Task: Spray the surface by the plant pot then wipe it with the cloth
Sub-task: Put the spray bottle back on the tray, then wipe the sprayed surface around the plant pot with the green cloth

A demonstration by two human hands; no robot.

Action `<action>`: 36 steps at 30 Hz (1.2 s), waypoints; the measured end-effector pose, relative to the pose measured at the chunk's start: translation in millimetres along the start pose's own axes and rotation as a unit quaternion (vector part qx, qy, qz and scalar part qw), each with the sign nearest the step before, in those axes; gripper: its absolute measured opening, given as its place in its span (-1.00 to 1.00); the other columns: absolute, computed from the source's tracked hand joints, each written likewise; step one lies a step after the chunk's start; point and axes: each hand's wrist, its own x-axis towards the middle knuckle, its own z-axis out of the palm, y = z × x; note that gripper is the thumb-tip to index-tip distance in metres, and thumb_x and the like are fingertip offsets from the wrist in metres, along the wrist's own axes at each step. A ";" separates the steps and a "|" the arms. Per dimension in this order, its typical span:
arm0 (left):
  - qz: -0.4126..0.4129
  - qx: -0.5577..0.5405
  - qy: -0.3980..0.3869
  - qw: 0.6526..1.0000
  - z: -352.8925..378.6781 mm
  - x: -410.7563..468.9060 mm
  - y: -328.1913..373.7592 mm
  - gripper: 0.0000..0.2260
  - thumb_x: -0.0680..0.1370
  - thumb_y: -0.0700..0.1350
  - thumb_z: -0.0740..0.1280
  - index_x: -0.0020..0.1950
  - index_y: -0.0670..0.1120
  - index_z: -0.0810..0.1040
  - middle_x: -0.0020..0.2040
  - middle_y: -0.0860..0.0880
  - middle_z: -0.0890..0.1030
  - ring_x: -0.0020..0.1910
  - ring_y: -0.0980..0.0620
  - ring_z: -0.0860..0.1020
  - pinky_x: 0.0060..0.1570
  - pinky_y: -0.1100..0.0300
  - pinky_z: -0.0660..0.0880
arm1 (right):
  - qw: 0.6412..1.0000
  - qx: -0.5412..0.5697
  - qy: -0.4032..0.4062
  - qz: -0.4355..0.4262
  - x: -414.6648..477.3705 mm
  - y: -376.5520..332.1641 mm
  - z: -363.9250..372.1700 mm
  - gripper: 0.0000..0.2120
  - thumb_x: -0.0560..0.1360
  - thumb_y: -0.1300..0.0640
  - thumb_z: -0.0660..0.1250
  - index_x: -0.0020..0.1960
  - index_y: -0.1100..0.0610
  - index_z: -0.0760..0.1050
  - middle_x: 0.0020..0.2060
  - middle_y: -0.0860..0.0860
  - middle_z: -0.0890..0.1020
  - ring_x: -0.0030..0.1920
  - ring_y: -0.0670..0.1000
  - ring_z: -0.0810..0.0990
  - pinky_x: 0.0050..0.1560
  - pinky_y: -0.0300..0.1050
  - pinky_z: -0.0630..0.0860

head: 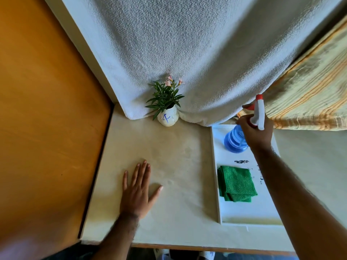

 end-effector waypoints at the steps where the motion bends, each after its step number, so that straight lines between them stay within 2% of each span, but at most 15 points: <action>1: 0.000 0.001 -0.001 1.000 -0.4 -0.2 0.3 -0.17 0.61 0.45 -0.07 0.72 -0.07 0.03 0.73 -0.09 0.15 0.69 -0.11 0.16 0.60 -0.37 0.21 | 1.000 -0.001 -0.010 0.005 -0.2 0.7 -0.6 -0.74 0.39 0.19 0.42 -0.24 -0.19 0.51 -0.50 -0.27 0.56 -0.50 -0.29 0.46 -0.39 -0.46 0.39; 3: 0.001 0.003 0.000 1.000 -1.1 -1.2 0.3 -0.17 0.61 0.44 -0.05 0.72 -0.08 0.05 0.73 -0.10 0.17 0.69 -0.12 0.18 0.59 -0.38 0.23 | 0.999 0.000 -0.033 0.014 -2.2 5.7 -4.7 -0.90 0.41 0.07 0.49 -0.10 -0.03 0.61 -0.42 -0.23 0.63 -0.40 -0.27 0.54 -0.29 -0.30 0.50; 5: 0.002 0.004 0.002 1.000 -2.0 -1.7 1.1 -0.17 0.60 0.44 -0.03 0.71 -0.09 0.08 0.72 -0.10 0.18 0.68 -0.12 0.20 0.59 -0.38 0.24 | 0.997 -0.008 -0.062 0.036 -11.7 9.0 -12.5 -0.56 0.40 -0.07 0.58 0.16 0.12 0.59 -0.17 -0.17 0.71 -0.15 -0.18 0.66 -0.08 -0.23 0.58; 7: -0.001 -0.001 0.003 1.000 -3.1 -1.8 2.5 -0.17 0.60 0.43 0.00 0.71 -0.09 0.11 0.72 -0.09 0.18 0.68 -0.11 0.20 0.59 -0.37 0.24 | 0.998 -0.041 -0.048 0.015 -36.5 13.0 -25.9 -0.33 0.37 -0.13 0.60 0.36 0.09 0.44 0.13 -0.08 0.63 0.13 -0.12 0.61 0.14 -0.27 0.51; 8: -0.003 -0.005 0.005 1.000 -3.4 -1.8 3.5 -0.17 0.60 0.42 0.02 0.70 -0.10 0.12 0.72 -0.09 0.18 0.68 -0.09 0.20 0.59 -0.37 0.24 | 0.998 -0.063 -0.030 0.001 -55.4 16.9 -34.2 -0.27 0.36 -0.15 0.59 0.38 0.11 0.39 0.21 -0.04 0.56 0.20 -0.07 0.57 0.19 -0.22 0.49; 10: -0.003 -0.012 0.008 1.000 -4.4 -2.0 5.9 -0.18 0.59 0.40 0.06 0.70 -0.10 0.13 0.72 -0.09 0.18 0.68 -0.08 0.19 0.59 -0.37 0.23 | 0.992 -0.127 -0.015 -0.022 -97.8 31.5 -54.1 -0.25 0.35 -0.25 0.54 0.33 0.14 0.37 0.18 -0.05 0.48 0.12 0.03 0.52 0.13 -0.07 0.50; 13: -0.005 -0.009 0.004 1.000 -6.3 -2.2 5.7 -0.19 0.60 0.40 0.06 0.71 -0.09 0.12 0.72 -0.08 0.18 0.69 -0.09 0.19 0.59 -0.37 0.23 | 0.950 -0.250 -0.162 -0.092 -150.3 54.4 -77.4 -0.22 0.38 -0.40 0.42 0.33 0.17 0.40 0.20 0.00 0.49 0.19 0.07 0.51 0.22 0.01 0.51; 16: -0.006 -0.005 -0.002 1.000 -5.5 -2.8 3.6 -0.19 0.61 0.41 0.02 0.71 -0.07 0.09 0.73 -0.07 0.16 0.69 -0.09 0.18 0.59 -0.36 0.24 | 0.877 -0.312 -0.309 -0.194 -169.4 68.4 -83.5 -0.18 0.44 -0.27 0.45 0.52 0.19 0.38 0.50 0.11 0.43 0.53 0.10 0.36 0.49 0.10 0.36; 18: -0.005 -0.006 -0.002 1.000 -4.2 -2.4 2.5 -0.19 0.62 0.42 -0.02 0.71 -0.07 0.09 0.73 -0.07 0.16 0.70 -0.09 0.18 0.59 -0.36 0.24 | 0.856 -0.319 -0.347 -0.214 -167.9 68.3 -79.1 -0.20 0.42 -0.08 0.54 0.55 0.16 0.35 0.55 0.08 0.36 0.56 0.10 0.31 0.47 0.21 0.38; 22: -0.002 -0.003 0.000 1.000 -3.4 -1.2 1.8 -0.19 0.62 0.43 0.00 0.71 -0.07 0.09 0.73 -0.07 0.16 0.70 -0.10 0.17 0.59 -0.36 0.24 | 0.864 -0.319 -0.347 -0.177 -161.8 61.4 -70.1 -0.19 0.30 0.40 0.60 0.50 0.23 0.41 0.49 0.13 0.42 0.47 0.23 0.44 0.36 0.35 0.46; 25: -0.003 -0.008 0.007 1.000 -3.5 -3.5 2.8 -0.19 0.61 0.42 0.05 0.71 -0.07 0.12 0.73 -0.07 0.19 0.69 -0.10 0.20 0.59 -0.35 0.23 | 0.881 -0.325 -0.304 -0.163 -167.4 52.7 -68.7 -0.19 0.25 0.60 0.51 0.46 0.24 0.48 0.45 0.07 0.45 0.41 0.23 0.51 0.38 0.23 0.42; 28: -0.002 -0.011 0.008 1.000 -3.9 -3.3 4.0 -0.19 0.60 0.41 0.08 0.70 -0.08 0.14 0.72 -0.08 0.20 0.69 -0.10 0.21 0.59 -0.35 0.25 | 0.914 -0.292 -0.243 -0.140 -165.9 36.9 -63.6 -0.18 0.23 0.63 0.47 0.44 0.20 0.51 0.40 0.10 0.55 0.35 0.16 0.57 0.33 -0.08 0.45; 30: -0.004 -0.007 0.004 1.000 -3.9 -2.0 4.1 -0.18 0.60 0.41 0.08 0.70 -0.08 0.16 0.72 -0.08 0.20 0.68 -0.09 0.21 0.58 -0.34 0.26 | 0.918 -0.248 -0.252 -0.183 -155.3 20.1 -46.4 -0.17 0.23 0.65 0.44 0.45 0.21 0.49 0.42 0.11 0.54 0.41 0.08 0.50 0.43 -0.15 0.36; 32: -0.006 -0.006 0.002 1.000 -4.1 -2.2 2.8 -0.18 0.59 0.41 0.08 0.70 -0.08 0.15 0.72 -0.07 0.19 0.68 -0.09 0.21 0.59 -0.34 0.24 | 0.899 -0.216 -0.281 -0.257 -143.7 0.4 -14.7 -0.31 0.35 0.59 0.45 0.44 0.25 0.49 0.43 0.15 0.52 0.45 0.13 0.45 0.51 -0.04 0.31; 36: 0.000 -0.007 0.007 1.000 -4.0 -2.9 2.7 -0.18 0.60 0.42 0.08 0.70 -0.09 0.16 0.71 -0.08 0.20 0.67 -0.10 0.23 0.59 -0.35 0.25 | 0.818 -0.207 -0.331 -0.423 -122.0 -29.6 61.6 -0.60 0.54 0.46 0.35 0.37 0.33 0.54 0.36 0.25 0.57 0.41 0.27 0.51 0.45 0.23 0.40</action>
